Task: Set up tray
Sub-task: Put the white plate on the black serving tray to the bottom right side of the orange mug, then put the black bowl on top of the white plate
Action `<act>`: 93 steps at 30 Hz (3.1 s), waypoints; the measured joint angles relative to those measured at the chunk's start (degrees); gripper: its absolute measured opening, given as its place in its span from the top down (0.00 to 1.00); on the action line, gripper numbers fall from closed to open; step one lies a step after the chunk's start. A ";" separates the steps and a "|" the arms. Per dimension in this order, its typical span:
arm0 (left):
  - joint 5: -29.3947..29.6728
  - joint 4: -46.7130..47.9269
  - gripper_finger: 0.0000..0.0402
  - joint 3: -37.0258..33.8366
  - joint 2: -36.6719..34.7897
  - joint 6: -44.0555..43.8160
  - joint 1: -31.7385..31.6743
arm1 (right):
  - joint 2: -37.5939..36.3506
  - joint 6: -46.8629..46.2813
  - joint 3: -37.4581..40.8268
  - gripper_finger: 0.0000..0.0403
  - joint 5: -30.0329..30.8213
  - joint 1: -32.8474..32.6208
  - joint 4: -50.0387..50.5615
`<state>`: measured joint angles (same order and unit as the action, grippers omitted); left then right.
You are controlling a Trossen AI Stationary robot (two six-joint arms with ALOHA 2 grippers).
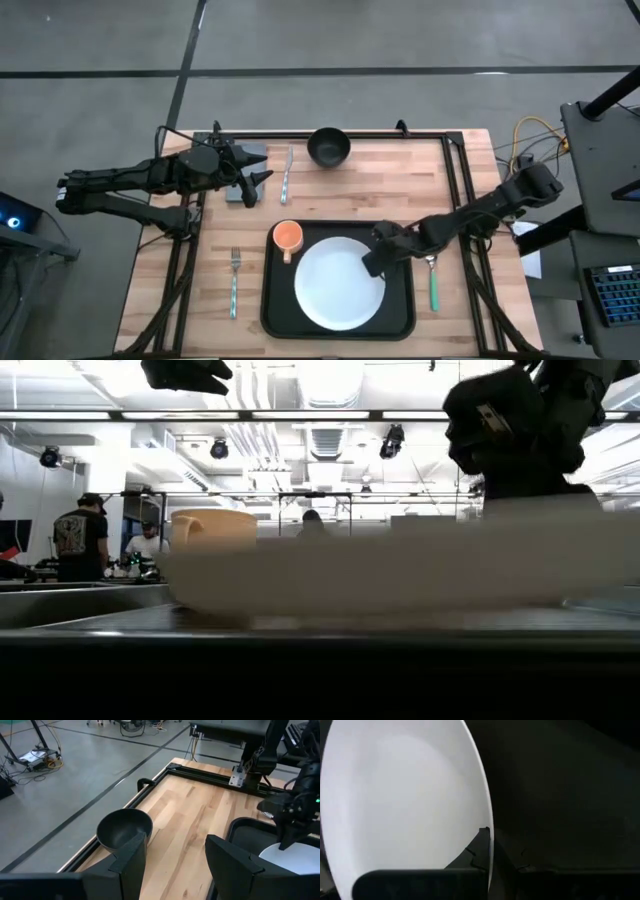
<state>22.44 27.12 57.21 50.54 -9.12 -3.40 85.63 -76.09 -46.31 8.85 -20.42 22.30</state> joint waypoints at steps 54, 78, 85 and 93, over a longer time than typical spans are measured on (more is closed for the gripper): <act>-0.07 0.11 0.54 0.00 0.00 -1.08 0.00 | 2.72 6.82 0.16 0.93 -2.91 3.23 -0.17; -3.77 0.67 0.54 2.25 11.08 3.98 -2.82 | -15.43 14.91 -18.96 0.68 15.63 6.75 26.33; -2.45 10.60 0.54 16.03 26.12 12.93 -8.71 | -19.29 22.41 -27.76 0.67 15.67 6.72 28.79; -11.19 28.56 0.54 38.40 42.25 25.56 -15.61 | -20.01 29.89 -32.13 0.71 15.38 6.70 29.12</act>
<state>11.25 55.68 95.61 92.79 16.45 -19.00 65.63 -46.21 -78.44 24.22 -13.72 51.42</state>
